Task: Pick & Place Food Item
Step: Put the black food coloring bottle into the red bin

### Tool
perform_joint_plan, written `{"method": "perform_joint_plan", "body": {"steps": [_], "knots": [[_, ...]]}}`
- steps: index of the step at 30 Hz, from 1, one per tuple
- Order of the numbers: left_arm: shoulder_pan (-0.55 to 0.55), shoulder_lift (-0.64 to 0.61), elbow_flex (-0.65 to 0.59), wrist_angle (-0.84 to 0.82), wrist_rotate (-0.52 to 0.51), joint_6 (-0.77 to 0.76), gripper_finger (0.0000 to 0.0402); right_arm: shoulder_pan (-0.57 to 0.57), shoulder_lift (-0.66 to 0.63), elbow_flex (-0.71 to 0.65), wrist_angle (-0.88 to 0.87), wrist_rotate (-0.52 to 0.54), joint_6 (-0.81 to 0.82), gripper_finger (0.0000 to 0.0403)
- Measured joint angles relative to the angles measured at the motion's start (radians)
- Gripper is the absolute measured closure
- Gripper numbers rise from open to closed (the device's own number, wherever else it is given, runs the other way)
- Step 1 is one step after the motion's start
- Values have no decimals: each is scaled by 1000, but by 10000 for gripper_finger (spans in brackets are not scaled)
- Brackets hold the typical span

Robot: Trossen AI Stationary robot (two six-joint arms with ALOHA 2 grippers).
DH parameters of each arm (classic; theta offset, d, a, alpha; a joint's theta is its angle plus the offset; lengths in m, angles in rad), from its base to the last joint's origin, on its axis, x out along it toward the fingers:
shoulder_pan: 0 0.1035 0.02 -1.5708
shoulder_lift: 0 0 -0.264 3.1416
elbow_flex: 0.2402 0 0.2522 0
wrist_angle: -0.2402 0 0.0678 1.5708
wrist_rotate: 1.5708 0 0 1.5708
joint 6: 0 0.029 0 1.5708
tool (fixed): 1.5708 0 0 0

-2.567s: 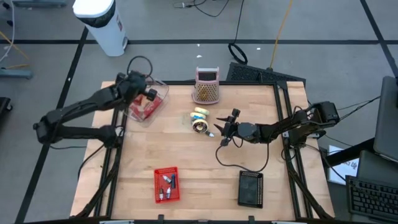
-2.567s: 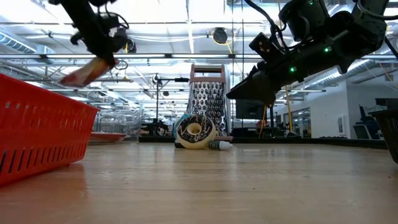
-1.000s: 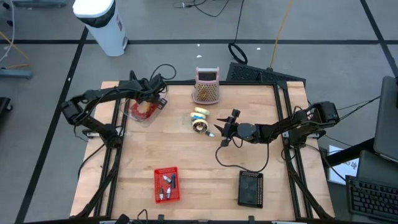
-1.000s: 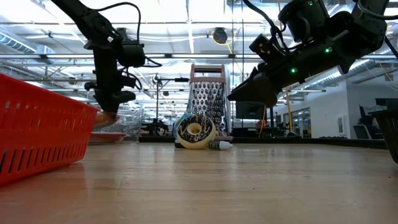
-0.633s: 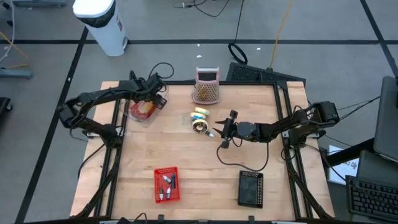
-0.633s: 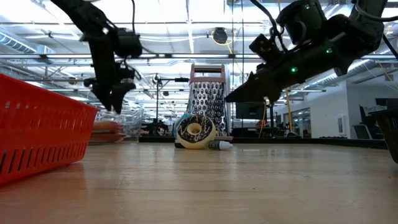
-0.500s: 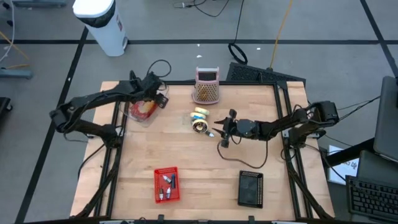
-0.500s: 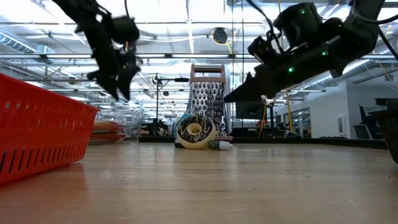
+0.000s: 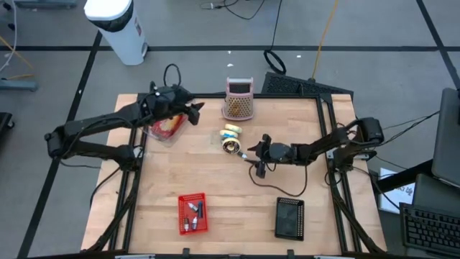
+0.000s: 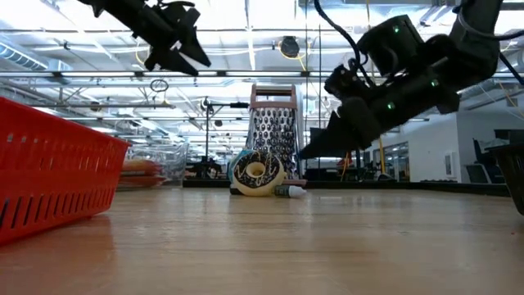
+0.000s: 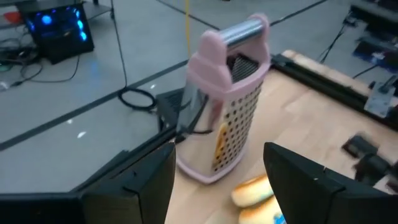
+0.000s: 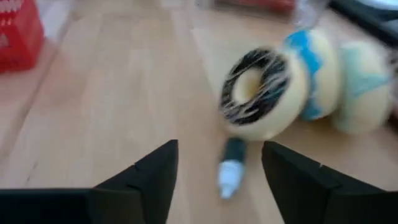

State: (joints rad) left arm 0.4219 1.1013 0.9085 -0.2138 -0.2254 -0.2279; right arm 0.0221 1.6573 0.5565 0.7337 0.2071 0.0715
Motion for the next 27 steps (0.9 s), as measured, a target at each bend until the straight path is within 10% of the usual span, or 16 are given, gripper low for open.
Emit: {"method": "perform_joint_plan", "body": {"steps": [12,27], "knots": [[-74,135,0,39,-1,-3,158,9,253,98,61,81,41,179],[-84,183,0,31,-1,-21,158,3,266,113,21,68,9,307]]}}
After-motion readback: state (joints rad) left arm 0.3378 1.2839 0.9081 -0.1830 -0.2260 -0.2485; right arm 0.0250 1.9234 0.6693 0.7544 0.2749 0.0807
